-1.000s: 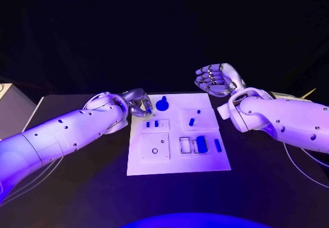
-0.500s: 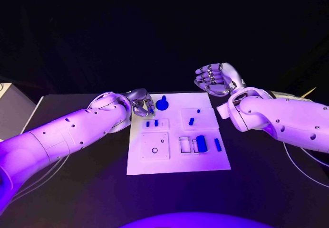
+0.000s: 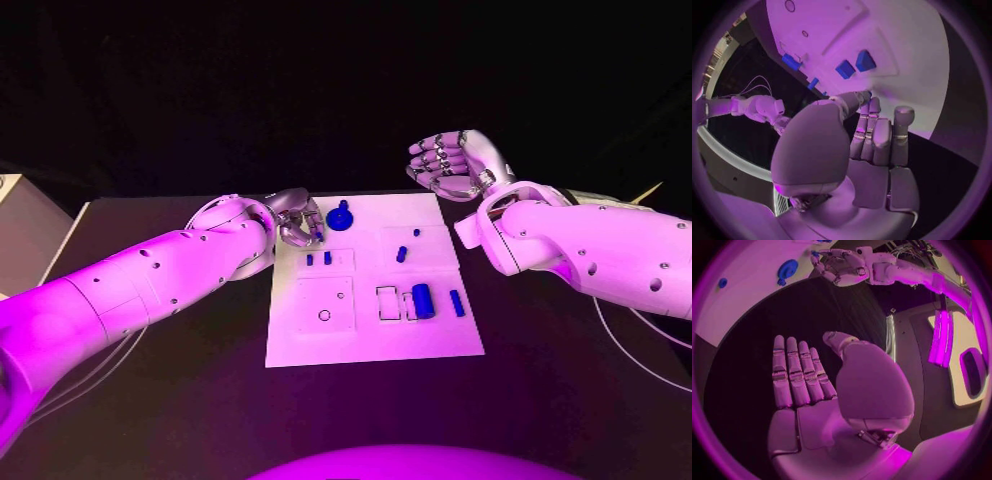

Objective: Assemble the parts on the task board

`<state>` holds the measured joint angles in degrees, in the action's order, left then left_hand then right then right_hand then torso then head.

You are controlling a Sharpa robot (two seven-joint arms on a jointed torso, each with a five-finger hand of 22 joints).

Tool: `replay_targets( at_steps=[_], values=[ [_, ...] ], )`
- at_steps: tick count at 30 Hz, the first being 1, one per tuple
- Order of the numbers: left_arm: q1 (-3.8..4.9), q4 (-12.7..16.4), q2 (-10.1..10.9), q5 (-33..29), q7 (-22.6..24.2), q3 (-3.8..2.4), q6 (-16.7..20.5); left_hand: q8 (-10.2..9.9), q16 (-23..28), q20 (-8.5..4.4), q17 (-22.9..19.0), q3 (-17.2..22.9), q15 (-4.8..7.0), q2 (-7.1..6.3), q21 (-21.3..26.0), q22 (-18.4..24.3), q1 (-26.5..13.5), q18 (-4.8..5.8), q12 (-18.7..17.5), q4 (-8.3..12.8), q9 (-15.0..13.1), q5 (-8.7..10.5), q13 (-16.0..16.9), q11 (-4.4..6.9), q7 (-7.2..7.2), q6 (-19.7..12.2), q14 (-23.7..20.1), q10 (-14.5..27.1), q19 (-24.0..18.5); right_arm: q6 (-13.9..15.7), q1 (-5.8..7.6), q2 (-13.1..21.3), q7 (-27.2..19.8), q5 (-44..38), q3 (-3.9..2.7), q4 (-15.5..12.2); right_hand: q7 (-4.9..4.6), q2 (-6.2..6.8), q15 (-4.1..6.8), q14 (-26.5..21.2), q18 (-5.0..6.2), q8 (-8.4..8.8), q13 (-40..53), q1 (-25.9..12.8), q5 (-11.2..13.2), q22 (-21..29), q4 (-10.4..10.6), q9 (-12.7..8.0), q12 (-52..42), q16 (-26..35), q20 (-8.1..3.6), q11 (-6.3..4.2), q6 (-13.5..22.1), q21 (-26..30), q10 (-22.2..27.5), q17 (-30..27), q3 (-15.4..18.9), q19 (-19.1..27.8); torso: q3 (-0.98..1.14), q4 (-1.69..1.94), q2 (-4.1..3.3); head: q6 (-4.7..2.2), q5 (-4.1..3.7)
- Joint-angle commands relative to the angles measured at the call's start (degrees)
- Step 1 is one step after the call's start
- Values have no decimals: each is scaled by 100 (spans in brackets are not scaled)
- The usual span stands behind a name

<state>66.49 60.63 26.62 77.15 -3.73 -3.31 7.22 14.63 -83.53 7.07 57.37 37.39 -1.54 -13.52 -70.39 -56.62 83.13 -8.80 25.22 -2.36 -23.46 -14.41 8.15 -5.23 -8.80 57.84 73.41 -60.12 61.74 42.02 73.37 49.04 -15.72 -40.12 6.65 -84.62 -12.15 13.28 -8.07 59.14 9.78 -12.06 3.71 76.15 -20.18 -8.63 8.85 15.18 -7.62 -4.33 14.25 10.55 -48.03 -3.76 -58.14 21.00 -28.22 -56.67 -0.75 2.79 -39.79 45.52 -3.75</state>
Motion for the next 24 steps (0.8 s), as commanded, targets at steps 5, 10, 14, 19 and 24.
replay_targets(
  at_steps=[5,10,14,19,24],
  values=[
    [-2,-21,-24,26,-2,2,-131,-25,6,7,-11,-20,5,24,-11,7,-29,38,-48,34,-8,28,-8,1,1,57,-22,-43,27,-40,-1,0,-71,-16,-1,-18,-190,0,-11,-37,77,31,-9,-49,-39,4,-4,-7,21,27,7,8,-43,19,11,-5,15,23,-1,7,1,11,-7],
    [-2,-36,-43,27,0,5,-138,-25,6,7,-11,-20,5,24,-11,7,-29,38,-48,34,-8,28,-8,1,1,57,-22,-43,27,-43,-1,-1,-71,-16,-1,-20,-191,-1,-13,-43,77,34,-9,-50,-39,18,-6,-9,27,33,10,9,-47,20,12,-18,18,29,-1,7,4,11,-7],
    [-3,-46,-63,28,-17,12,-185,-29,4,7,-1,-17,5,29,-11,6,-25,39,-59,39,-7,29,-9,1,2,57,-16,-47,29,-47,-1,-4,-71,-16,-1,-21,-191,-1,-13,-43,77,34,-9,-50,-39,18,-6,-9,27,33,10,9,-47,20,12,-18,18,29,-2,0,2,10,-9],
    [-3,-54,-85,29,-20,28,-238,-29,4,7,-1,-17,5,29,-11,6,-25,39,-59,39,-7,29,-9,1,2,57,-16,-47,29,-49,-1,-3,-69,-16,-1,-21,-191,-1,-13,-43,77,34,-9,-50,-39,18,-6,-9,27,33,10,9,-47,20,12,-18,18,29,-2,-1,-1,21,-16],
    [-3,-53,-104,30,-8,44,-231,-31,3,7,-2,-17,6,29,-12,5,-24,39,-63,41,-7,30,-9,1,2,57,-16,-49,31,-49,-1,-4,-69,-16,-1,-21,-191,-3,-15,-44,78,36,-9,-51,-39,29,-7,-10,32,35,11,10,-49,19,11,-27,20,32,-1,2,-2,22,-20]
  ],
)
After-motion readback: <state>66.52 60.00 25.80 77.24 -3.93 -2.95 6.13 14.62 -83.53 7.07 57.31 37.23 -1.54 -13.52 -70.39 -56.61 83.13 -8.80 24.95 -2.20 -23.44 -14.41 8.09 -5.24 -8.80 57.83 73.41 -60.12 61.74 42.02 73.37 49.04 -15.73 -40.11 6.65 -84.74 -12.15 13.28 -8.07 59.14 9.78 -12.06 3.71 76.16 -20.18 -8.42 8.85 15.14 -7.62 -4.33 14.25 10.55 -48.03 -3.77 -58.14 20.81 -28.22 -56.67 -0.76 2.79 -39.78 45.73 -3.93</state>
